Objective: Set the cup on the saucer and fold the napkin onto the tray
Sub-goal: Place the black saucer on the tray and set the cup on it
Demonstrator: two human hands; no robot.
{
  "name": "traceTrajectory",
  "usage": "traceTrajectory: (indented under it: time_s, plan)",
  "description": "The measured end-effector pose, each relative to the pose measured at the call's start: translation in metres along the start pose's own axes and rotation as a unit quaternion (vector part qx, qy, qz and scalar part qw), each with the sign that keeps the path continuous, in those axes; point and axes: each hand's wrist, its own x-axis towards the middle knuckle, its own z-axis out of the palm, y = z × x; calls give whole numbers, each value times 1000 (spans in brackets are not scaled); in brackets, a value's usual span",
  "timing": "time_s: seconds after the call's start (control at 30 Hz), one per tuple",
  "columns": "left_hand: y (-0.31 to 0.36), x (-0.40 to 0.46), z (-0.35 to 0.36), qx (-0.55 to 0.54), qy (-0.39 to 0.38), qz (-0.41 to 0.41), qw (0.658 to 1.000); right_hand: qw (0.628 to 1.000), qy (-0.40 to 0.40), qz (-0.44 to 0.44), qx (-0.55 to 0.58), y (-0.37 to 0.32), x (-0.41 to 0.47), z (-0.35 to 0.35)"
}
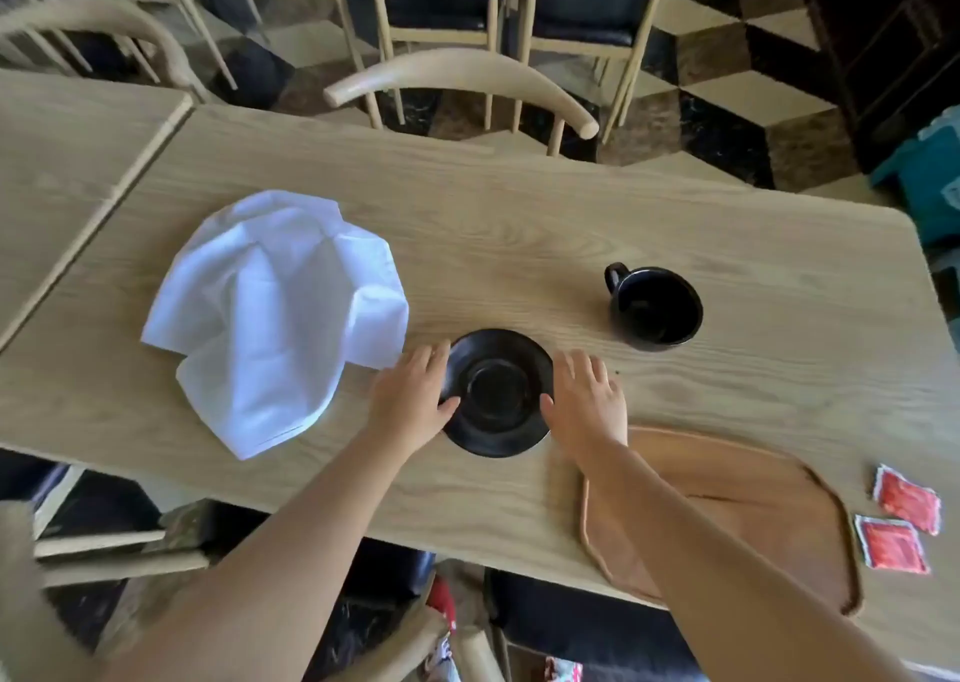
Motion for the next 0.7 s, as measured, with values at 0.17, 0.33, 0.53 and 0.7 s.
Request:
traceTrajectory:
  time_s: [0.17, 0.33, 0.53, 0.7]
  plan:
    - [6, -6, 9, -171, -7, -114, 979, 990, -38, 41, 130, -4, 1, 5]
    - [16, -6, 13, -279, 33, -138, 950, 961, -26, 77, 264, 3, 1, 6]
    - [55, -15, 0, -452, 59, -171, 874, 924, 47, 90, 368, 50, -15, -10]
    - [103, -36, 15, -526, 34, -225, 820, 900, 79, 114, 414, 105, -59, -15]
